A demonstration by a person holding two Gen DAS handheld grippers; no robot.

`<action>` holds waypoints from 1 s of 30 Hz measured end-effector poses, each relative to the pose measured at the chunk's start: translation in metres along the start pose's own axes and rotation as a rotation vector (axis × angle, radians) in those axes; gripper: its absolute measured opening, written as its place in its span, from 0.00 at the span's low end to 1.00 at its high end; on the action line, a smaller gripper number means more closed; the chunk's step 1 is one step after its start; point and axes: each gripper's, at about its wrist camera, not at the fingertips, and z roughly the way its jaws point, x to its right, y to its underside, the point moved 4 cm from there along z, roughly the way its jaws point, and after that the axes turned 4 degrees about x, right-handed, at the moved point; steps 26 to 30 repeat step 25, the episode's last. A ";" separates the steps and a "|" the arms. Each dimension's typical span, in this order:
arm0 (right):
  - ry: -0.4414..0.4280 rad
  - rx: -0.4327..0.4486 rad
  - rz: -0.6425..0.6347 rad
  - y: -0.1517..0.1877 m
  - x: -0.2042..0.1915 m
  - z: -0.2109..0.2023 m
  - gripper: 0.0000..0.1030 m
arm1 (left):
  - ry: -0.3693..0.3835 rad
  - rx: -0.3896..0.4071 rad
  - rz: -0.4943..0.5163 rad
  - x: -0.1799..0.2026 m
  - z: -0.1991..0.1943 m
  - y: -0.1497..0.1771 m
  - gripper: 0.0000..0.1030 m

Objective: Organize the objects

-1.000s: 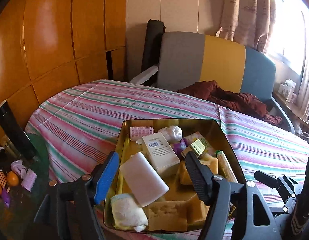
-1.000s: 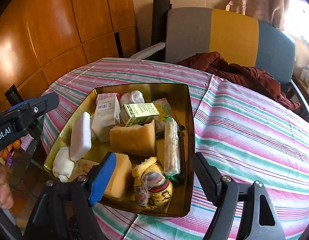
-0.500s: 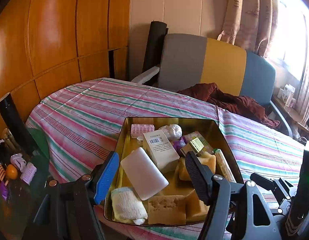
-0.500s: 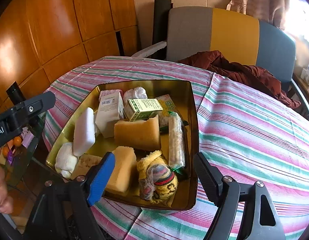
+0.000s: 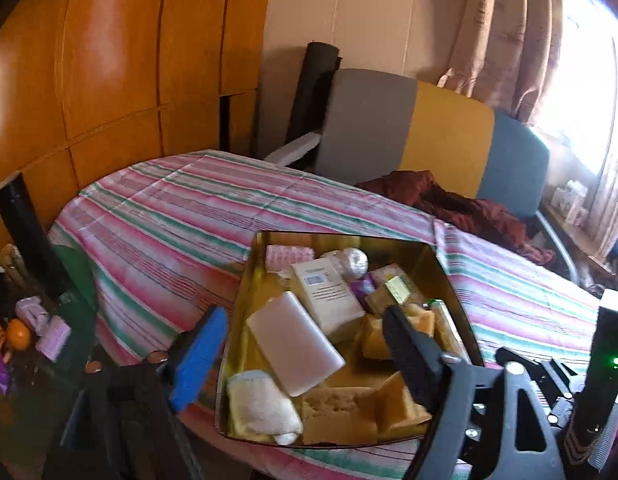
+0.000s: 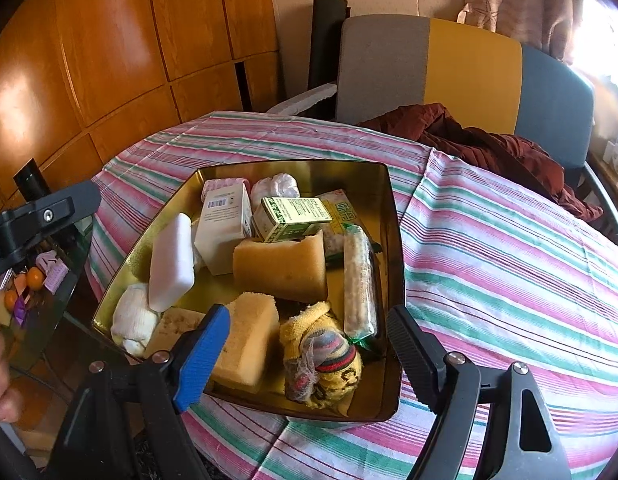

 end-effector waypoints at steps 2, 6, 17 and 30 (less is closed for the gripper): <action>-0.003 0.000 -0.004 0.000 -0.001 0.001 0.79 | -0.025 0.008 0.006 -0.002 -0.001 -0.001 0.80; -0.009 0.002 -0.007 0.001 -0.003 0.001 0.79 | -0.077 0.004 0.020 -0.003 0.002 -0.002 0.80; -0.014 0.008 0.003 0.001 0.000 0.001 0.79 | -0.091 0.005 0.081 0.008 0.002 0.006 0.80; -0.014 0.011 0.005 0.000 0.000 0.000 0.79 | -0.087 0.023 0.100 0.011 0.001 0.007 0.78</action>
